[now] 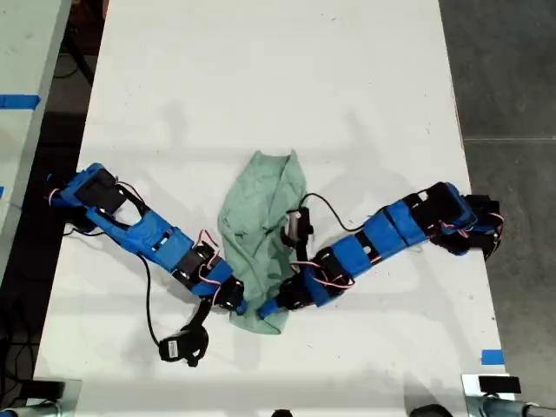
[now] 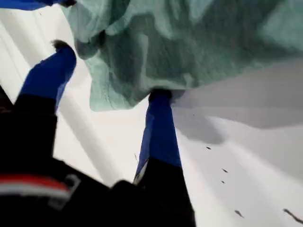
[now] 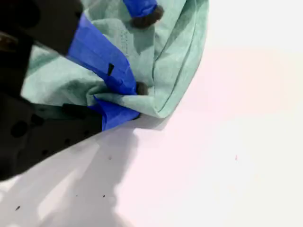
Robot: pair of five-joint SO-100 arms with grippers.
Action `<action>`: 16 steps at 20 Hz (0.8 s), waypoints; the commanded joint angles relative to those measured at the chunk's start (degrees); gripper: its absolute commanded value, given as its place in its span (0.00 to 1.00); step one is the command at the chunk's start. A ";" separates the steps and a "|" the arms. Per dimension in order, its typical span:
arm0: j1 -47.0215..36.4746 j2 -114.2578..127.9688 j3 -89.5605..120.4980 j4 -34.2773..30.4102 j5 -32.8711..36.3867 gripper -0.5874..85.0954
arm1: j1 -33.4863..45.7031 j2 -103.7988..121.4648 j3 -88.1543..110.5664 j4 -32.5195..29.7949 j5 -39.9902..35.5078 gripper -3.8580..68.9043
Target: Fold t shirt
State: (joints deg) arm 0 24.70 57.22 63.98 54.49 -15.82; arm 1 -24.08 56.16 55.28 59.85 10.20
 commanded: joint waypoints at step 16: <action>-15.12 29.88 0.70 10.20 10.72 0.00 | 15.29 31.90 4.92 4.66 -6.77 0.07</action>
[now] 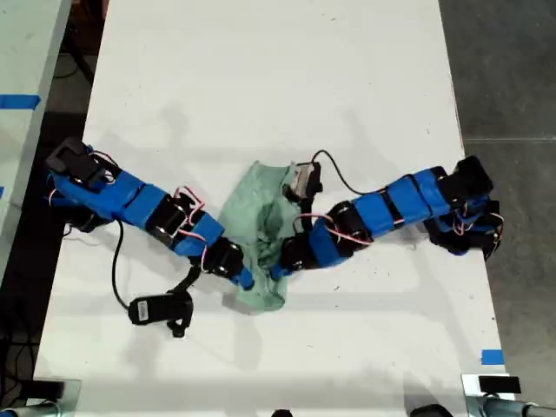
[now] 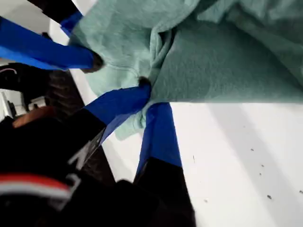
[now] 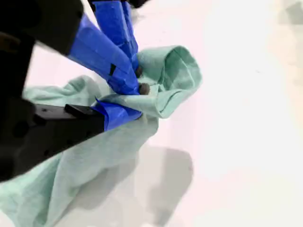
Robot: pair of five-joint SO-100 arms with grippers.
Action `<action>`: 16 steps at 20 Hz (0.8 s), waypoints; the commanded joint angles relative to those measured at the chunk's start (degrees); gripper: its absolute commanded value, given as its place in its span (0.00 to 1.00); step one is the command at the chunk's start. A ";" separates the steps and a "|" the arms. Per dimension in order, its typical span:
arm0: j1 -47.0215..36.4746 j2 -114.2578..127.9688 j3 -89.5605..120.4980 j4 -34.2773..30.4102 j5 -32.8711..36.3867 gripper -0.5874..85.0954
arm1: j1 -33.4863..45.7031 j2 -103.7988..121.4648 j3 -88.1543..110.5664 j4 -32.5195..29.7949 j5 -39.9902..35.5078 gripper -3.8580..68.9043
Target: Fold t shirt
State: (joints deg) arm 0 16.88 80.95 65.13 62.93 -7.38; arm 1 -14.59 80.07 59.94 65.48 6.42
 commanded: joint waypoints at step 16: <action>-45.44 6.68 4.39 19.42 12.30 0.30 | 39.55 9.05 6.50 17.67 -16.52 0.57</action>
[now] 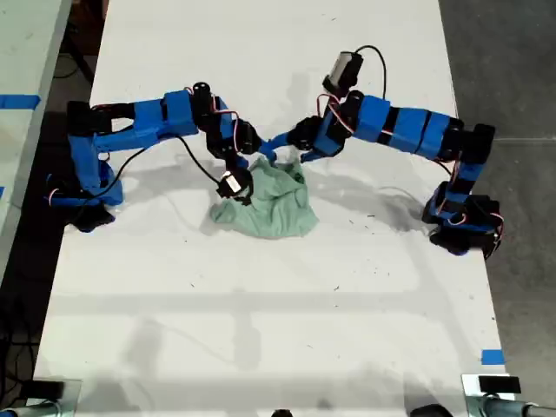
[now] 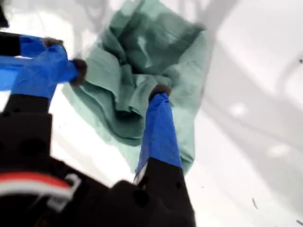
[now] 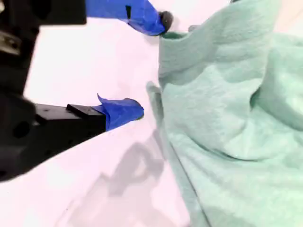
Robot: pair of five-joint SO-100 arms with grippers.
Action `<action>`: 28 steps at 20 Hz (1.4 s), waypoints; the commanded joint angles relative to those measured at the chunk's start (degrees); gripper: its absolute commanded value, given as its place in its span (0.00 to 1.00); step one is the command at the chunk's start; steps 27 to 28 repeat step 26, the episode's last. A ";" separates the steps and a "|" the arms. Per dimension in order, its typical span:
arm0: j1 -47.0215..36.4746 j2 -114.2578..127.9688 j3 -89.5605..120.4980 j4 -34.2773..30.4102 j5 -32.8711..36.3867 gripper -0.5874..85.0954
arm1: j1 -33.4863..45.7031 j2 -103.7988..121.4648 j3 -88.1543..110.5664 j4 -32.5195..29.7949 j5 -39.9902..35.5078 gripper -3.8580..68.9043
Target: Fold t shirt
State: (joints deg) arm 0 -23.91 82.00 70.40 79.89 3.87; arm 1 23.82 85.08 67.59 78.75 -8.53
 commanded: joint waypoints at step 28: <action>16.44 124.54 113.64 -21.45 -4.22 0.09 | -9.40 116.10 107.05 3.43 -5.71 0.21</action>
